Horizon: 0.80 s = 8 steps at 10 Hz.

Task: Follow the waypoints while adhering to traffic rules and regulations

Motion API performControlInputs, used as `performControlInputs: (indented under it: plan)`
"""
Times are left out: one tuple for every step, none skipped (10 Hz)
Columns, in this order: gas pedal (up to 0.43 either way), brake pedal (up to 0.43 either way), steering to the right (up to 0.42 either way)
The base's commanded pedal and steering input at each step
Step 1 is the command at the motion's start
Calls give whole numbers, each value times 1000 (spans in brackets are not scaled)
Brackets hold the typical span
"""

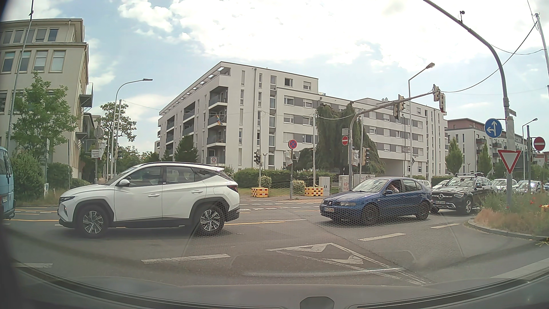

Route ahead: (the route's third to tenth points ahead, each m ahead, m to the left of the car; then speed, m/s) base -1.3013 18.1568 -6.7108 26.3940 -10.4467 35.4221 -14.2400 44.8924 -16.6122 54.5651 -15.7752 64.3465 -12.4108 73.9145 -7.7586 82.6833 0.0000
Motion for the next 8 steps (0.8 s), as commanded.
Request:
performControlInputs:
  plan:
    - [0, 335, -883]
    - [0, 335, -883]
    - [0, 335, -883]
    - [0, 335, -883]
    - [0, 335, -883]
    - [0, 341, -883]
    - [0, 335, -883]
    - [0, 335, -883]
